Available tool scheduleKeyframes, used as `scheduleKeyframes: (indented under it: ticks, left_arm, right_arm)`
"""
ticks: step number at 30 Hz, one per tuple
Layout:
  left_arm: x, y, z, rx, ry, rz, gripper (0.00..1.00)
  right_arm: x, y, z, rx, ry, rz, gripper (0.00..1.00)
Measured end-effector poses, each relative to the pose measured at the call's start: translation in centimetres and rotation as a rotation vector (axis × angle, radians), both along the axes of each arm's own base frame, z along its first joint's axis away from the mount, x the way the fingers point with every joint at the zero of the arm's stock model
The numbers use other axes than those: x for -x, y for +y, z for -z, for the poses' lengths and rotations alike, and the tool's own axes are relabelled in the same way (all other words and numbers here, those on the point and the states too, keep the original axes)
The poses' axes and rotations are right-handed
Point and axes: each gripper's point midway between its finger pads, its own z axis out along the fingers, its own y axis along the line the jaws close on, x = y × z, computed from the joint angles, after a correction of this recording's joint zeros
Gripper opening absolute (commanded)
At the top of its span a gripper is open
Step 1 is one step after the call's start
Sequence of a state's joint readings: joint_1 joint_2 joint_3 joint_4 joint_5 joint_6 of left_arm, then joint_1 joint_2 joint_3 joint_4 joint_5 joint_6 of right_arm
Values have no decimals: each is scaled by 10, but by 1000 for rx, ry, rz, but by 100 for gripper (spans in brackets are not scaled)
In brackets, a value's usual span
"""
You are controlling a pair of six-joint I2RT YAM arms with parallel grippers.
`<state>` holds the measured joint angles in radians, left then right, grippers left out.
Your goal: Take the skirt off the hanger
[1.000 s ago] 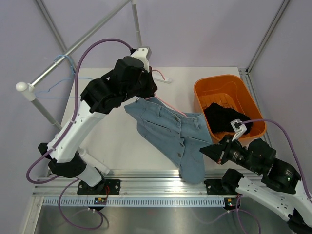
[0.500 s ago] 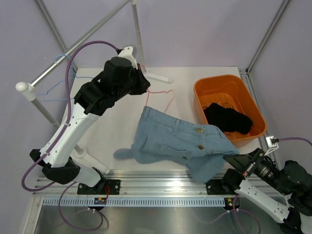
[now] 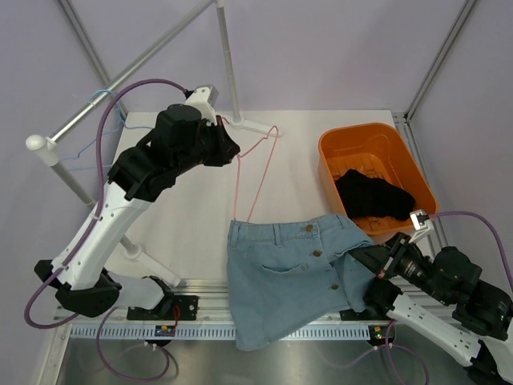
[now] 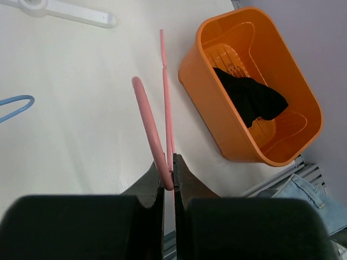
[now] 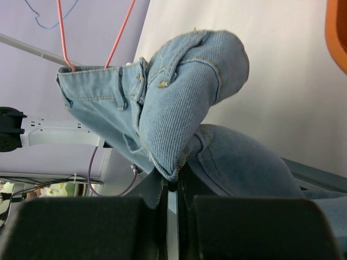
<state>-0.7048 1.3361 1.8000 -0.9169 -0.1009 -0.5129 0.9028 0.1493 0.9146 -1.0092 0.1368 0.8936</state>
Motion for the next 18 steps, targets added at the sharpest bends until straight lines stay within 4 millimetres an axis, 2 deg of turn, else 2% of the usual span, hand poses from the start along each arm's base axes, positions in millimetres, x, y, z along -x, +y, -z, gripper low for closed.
scheduleKeyframes:
  ticks: [5, 10, 15, 18]
  left_arm:
    - [13, 5, -9, 51, -45, 28, 0]
    - [28, -6, -27, 142, -74, 114, 0]
    - [45, -22, -50, 248, -98, 226, 0]
    - [57, -24, -65, 293, -106, 277, 0]
  right_arm:
    - [-5, 18, -1, 17, 9, -44, 0]
    - [-23, 49, 3, 92, 45, -89, 0]
    - [-42, 86, 16, 162, 94, -141, 0]
    - [-53, 108, 30, 195, 127, -172, 0]
